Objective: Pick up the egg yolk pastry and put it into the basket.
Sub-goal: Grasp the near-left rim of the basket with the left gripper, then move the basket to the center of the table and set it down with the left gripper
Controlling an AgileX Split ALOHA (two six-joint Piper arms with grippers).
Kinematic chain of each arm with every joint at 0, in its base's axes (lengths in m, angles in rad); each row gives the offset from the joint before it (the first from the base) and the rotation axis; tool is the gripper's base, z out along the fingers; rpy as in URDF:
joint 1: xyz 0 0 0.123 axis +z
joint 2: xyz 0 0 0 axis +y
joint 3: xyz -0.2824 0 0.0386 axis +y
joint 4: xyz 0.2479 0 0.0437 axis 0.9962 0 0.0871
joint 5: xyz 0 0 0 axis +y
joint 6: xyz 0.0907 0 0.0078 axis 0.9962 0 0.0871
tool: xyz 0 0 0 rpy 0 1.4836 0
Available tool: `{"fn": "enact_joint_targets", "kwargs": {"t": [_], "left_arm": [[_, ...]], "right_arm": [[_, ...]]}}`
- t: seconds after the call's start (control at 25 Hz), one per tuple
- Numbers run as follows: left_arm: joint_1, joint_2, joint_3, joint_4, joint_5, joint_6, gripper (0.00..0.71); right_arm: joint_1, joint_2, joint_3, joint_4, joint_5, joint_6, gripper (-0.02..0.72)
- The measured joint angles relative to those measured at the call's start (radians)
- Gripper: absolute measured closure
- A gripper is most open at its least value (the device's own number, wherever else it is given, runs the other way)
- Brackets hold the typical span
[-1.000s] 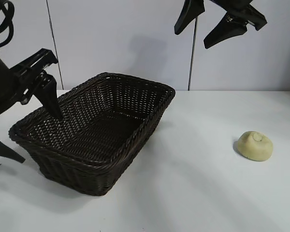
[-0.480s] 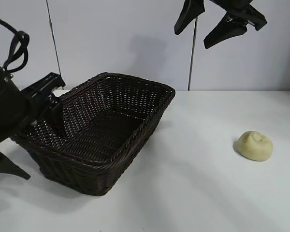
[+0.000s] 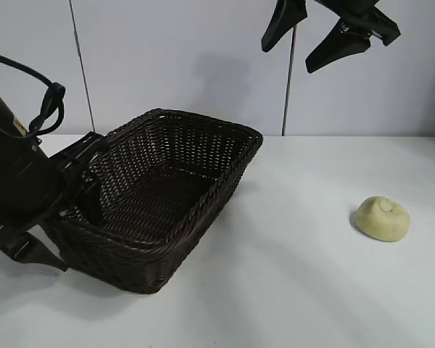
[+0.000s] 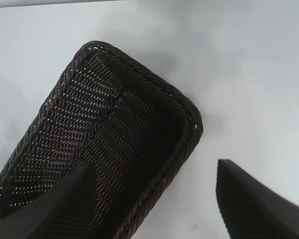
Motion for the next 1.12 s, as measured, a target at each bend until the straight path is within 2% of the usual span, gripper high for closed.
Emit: {"fn": "enact_joint_targets", "kwargs": {"t": [0.24, 0.36, 0.76, 1.12], "left_arm": [[0.0, 0.0, 0.0, 0.0, 0.006, 0.0, 0.548], [0.0, 0.0, 0.0, -0.004, 0.001, -0.007, 0.608], [-0.001, -0.014, -0.001, -0.008, 0.031, -0.001, 0.609], [0.0, -0.082, -0.021, -0.004, 0.116, 0.072, 0.609]], "right_arm": [[0.0, 0.0, 0.0, 0.0, 0.0, 0.0, 0.208], [0.0, 0.0, 0.0, 0.0, 0.0, 0.0, 0.208], [0.0, 0.0, 0.0, 0.0, 0.0, 0.0, 0.208], [0.0, 0.0, 0.0, 0.0, -0.001, 0.0, 0.208]]}}
